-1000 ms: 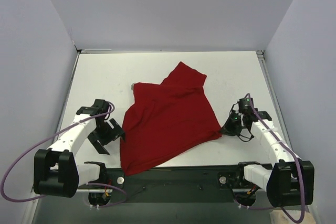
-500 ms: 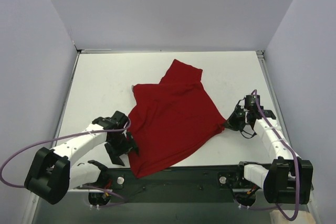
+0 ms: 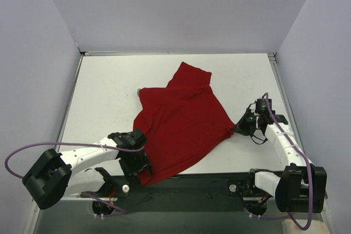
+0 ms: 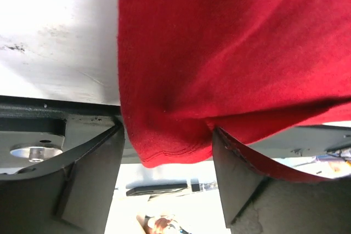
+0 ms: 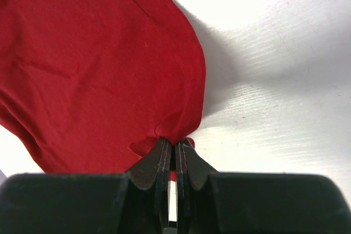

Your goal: Pin the brooch onto the clothing

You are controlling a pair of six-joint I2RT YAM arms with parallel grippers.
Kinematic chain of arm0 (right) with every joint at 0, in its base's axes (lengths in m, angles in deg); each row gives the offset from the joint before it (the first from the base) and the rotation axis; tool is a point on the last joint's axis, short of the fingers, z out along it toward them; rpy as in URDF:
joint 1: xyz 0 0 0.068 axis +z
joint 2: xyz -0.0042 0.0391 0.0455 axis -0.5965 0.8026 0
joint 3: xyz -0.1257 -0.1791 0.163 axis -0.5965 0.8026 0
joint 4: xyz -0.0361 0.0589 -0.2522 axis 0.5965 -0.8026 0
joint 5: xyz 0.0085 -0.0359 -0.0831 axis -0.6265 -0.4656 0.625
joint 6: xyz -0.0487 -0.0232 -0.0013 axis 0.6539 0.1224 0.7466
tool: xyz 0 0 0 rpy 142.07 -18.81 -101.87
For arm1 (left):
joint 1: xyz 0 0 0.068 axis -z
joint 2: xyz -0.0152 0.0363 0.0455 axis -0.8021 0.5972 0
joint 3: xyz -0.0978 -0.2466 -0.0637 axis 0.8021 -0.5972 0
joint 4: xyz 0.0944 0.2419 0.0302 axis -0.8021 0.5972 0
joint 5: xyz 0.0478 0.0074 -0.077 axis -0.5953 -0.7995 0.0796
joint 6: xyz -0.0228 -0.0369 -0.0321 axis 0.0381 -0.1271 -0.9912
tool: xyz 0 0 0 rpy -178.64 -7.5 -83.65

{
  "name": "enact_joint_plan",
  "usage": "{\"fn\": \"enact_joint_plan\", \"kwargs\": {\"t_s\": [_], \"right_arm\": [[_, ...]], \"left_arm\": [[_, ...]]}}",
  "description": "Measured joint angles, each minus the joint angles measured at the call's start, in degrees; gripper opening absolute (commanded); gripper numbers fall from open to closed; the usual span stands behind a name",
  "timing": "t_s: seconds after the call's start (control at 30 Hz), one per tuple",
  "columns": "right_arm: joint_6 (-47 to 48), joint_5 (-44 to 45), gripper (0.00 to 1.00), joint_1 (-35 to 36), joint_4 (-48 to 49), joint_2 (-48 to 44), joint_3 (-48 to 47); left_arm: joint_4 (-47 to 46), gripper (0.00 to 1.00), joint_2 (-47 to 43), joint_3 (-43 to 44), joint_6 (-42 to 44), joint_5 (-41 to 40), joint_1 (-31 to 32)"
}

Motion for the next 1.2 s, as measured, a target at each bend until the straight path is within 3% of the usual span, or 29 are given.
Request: {"fn": "enact_joint_plan", "kwargs": {"t_s": [0.03, 0.13, 0.27, 0.3, 0.53, 0.67, 0.87, 1.0, 1.2], "right_arm": [[0.00, -0.13, 0.00, 0.00, 0.15, 0.09, 0.00], [0.02, -0.48, 0.00, 0.00, 0.35, 0.24, 0.00], [0.07, -0.76, 0.00, 0.00, 0.63, 0.24, 0.04], [0.07, -0.90, 0.00, 0.00, 0.66, 0.24, 0.04], [0.28, -2.05, 0.00, 0.02, 1.03, 0.26, 0.04], [0.48, -3.63, 0.00, 0.02, 0.96, 0.76, -1.27], [0.04, -6.14, 0.00, 1.16, 1.11, 1.75, -13.49], [-0.28, -6.69, 0.00, 4.79, 4.04, 0.20, -26.01], [-0.13, -7.65, 0.00, 13.42, 11.32, -10.71, -37.83]], "left_arm": [[0.02, 0.70, 0.79, 0.20, -0.37, -0.07, 0.20], [0.44, 0.50, 2.97, 0.92, -1.22, -0.20, 0.26], [0.13, 0.16, 4.92, 0.96, -1.53, 0.55, 0.50], [0.04, 0.00, 5.03, 0.85, -1.49, 1.03, 0.52], [-0.61, 0.00, 5.09, 0.94, -0.04, 1.81, 0.42], [0.81, 0.00, 3.80, 5.73, 4.26, -3.17, -5.20], [-0.96, 0.00, 0.48, 33.86, 16.55, -13.46, -18.75], [-6.34, 0.00, -1.42, 51.08, 26.10, -17.59, -19.63], [-11.91, 0.00, -6.73, 65.53, 39.45, -16.83, -19.58]]}}
